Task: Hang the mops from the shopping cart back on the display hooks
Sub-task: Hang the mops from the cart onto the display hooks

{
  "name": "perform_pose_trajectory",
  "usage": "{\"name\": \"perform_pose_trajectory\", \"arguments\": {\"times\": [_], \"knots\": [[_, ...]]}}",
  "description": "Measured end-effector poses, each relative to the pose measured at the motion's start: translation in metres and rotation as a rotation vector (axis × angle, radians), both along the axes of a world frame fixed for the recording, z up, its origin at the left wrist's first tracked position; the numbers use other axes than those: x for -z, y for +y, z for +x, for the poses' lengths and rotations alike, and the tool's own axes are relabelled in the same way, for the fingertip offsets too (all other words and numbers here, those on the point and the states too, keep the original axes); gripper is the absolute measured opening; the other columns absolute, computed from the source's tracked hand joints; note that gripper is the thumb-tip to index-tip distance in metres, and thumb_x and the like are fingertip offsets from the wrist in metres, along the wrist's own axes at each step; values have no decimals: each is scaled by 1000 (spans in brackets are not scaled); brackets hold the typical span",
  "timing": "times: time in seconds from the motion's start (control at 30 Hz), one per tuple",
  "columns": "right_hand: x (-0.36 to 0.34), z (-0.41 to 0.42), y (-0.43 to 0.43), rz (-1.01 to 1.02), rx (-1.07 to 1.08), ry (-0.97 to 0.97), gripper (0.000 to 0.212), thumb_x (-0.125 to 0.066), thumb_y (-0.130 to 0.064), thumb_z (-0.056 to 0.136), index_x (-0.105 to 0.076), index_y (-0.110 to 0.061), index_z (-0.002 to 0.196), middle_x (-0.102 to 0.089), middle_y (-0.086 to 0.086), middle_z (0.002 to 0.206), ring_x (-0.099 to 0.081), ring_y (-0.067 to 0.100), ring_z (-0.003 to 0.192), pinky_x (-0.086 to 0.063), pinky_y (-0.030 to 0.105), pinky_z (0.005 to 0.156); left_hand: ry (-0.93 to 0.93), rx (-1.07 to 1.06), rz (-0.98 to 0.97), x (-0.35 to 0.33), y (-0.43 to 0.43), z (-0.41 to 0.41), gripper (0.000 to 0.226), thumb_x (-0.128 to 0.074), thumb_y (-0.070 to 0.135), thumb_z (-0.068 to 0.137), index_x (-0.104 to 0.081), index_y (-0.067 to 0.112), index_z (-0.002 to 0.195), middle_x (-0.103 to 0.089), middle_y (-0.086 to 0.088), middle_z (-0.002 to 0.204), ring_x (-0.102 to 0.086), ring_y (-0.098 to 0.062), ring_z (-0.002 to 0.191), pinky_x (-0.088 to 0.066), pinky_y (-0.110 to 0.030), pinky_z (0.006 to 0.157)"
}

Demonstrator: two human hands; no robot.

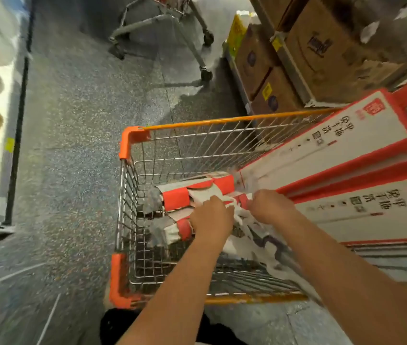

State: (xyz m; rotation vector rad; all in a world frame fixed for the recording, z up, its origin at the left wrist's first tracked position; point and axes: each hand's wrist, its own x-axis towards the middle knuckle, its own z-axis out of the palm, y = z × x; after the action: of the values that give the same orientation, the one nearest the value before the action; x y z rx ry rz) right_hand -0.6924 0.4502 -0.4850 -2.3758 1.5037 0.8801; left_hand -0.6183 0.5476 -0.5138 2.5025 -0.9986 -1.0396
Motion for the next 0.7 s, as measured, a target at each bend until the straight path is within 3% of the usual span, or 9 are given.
{"name": "perform_pose_trajectory", "arguments": {"times": [0.13, 0.27, 0.43, 0.53, 0.7], "knots": [[16, -4, -1, 119, -11, -27, 40, -31, -37, 102, -60, -12, 113, -63, 14, 117, -60, 31, 104, -47, 37, 86, 87, -58, 54, 15, -1, -8, 48, -42, 46, 98, -51, 6, 123, -60, -14, 125, -56, -33, 117, -43, -38, 90], [22, 0, 1, 221, -52, -37, 33, -35, -22, 100, -56, -6, 121, -59, 17, 122, -57, 32, 108, -44, 34, 84, 207, -151, 62, 23, -4, -13, 47, -41, 45, 99, -46, 8, 127, -58, -15, 127, -54, -34, 119, -42, -39, 91], [15, 11, 10, 262, -22, -191, 30, -36, -12, 102, -51, -7, 127, -56, 16, 130, -54, 28, 114, -37, 27, 84, 418, -287, 3, 44, -10, -14, 46, -43, 44, 97, -44, 12, 129, -59, -17, 125, -56, -36, 114, -47, -42, 93], [13, 12, 10, 315, 44, -162, 34, -33, -11, 103, -44, -4, 135, -50, 19, 137, -49, 31, 122, -37, 28, 93, 555, -405, -47, 52, -12, -16, 45, -46, 40, 97, -39, 12, 133, -57, -20, 125, -57, -39, 112, -49, -46, 93], [17, 9, 10, 328, 25, -59, 37, -30, -11, 103, -49, 2, 131, -50, 22, 136, -48, 34, 124, -38, 32, 97, 779, -675, -129, 72, -18, -25, 41, -54, 33, 93, -39, 19, 129, -57, -24, 121, -55, -43, 112, -48, -55, 94]]}}
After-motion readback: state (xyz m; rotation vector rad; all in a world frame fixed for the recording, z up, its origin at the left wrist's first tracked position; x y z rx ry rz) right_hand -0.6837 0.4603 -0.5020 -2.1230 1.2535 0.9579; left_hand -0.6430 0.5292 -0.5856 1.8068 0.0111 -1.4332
